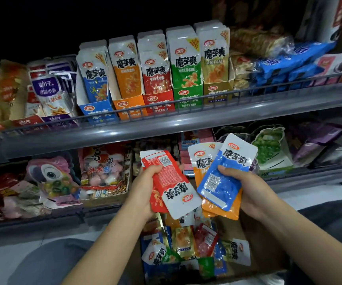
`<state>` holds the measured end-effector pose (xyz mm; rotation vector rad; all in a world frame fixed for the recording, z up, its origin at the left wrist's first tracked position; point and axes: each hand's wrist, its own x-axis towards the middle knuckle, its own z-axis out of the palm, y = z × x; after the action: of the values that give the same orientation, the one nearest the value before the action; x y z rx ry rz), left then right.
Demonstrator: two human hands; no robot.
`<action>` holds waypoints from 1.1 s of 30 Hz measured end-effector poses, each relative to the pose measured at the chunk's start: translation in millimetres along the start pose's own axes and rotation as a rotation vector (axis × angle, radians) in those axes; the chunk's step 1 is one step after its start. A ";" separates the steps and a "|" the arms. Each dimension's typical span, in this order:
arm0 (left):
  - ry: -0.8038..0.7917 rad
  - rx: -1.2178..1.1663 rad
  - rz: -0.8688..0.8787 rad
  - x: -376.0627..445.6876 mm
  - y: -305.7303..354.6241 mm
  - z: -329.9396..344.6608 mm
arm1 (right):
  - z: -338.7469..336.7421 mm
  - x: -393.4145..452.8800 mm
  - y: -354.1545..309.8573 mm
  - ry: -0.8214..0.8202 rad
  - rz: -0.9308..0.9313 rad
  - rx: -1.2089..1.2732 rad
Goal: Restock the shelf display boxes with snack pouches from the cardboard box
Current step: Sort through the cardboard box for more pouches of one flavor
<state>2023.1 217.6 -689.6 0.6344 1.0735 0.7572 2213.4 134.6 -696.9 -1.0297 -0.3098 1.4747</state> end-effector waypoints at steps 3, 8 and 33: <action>-0.095 -0.022 -0.010 -2.2 3.5 -0.6 | -1.5 -0.2 -4.7 0.003 -0.024 0.024; -0.137 0.128 -0.033 -7.3 -5.1 8.3 | 1.7 1.5 -0.6 -0.028 -0.031 -0.008; -0.109 0.080 0.179 -13.5 29.1 5.9 | 58.5 15.8 -42.8 -0.052 -0.124 -0.110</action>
<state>2018.1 223.4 -658.0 0.8389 0.9590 0.8277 2201.0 180.0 -639.5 -1.0416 -0.4886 1.3862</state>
